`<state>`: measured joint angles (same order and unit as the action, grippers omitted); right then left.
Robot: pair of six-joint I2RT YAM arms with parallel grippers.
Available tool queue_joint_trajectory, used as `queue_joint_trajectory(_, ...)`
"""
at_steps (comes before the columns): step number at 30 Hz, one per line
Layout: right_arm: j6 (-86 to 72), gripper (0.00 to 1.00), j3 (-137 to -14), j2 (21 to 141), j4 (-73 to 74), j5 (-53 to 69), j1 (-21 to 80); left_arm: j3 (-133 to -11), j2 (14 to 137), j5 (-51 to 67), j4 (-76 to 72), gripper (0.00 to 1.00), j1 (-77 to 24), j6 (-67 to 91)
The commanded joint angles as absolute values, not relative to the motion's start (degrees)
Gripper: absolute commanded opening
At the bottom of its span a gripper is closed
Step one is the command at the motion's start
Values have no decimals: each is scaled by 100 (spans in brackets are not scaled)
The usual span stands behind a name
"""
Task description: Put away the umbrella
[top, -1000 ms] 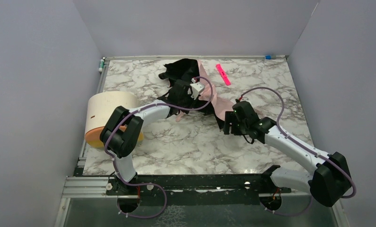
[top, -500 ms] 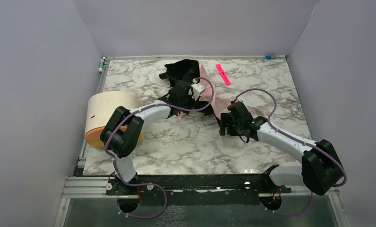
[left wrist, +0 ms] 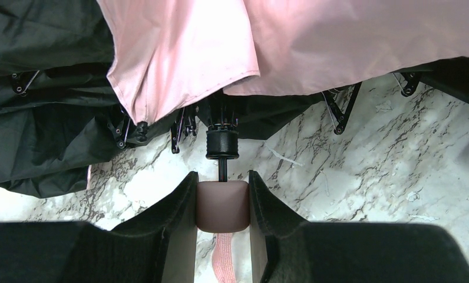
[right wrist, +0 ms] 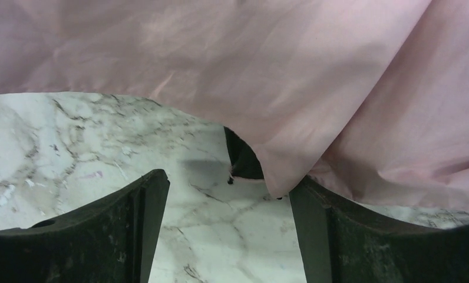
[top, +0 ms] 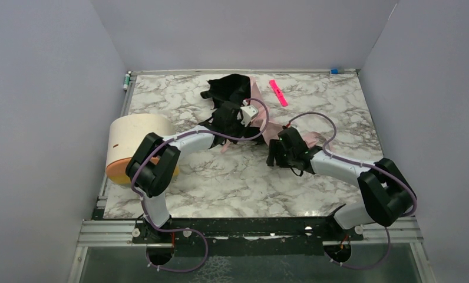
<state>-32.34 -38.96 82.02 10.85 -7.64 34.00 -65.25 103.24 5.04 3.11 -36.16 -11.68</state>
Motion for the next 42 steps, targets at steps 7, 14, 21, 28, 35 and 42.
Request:
queue_joint_trajectory(7,-3309,75,-3903,8837,149,-168,3403,-6758,10471,758,466,0,-3731,-1254)
queue_joint_trajectory(14,-3770,72,-4230,9261,53,-28,3710,-6828,10538,840,499,0,-3757,-1239)
queue_joint_trajectory(21,-4543,72,-4910,9980,119,-277,4095,-6844,10560,893,501,0,-3784,-1239)
queue_joint_trajectory(28,-5308,73,-5131,10502,-616,-586,4254,-6891,10573,948,544,0,-3797,-1237)
queue_joint_trajectory(35,-5221,73,-5064,10591,-1056,-644,4324,-6873,10582,869,562,0,-3797,-1299)
queue_joint_trajectory(42,-4574,73,-4035,9340,-1351,-45,4409,-6886,10634,642,570,0,-3794,-1296)
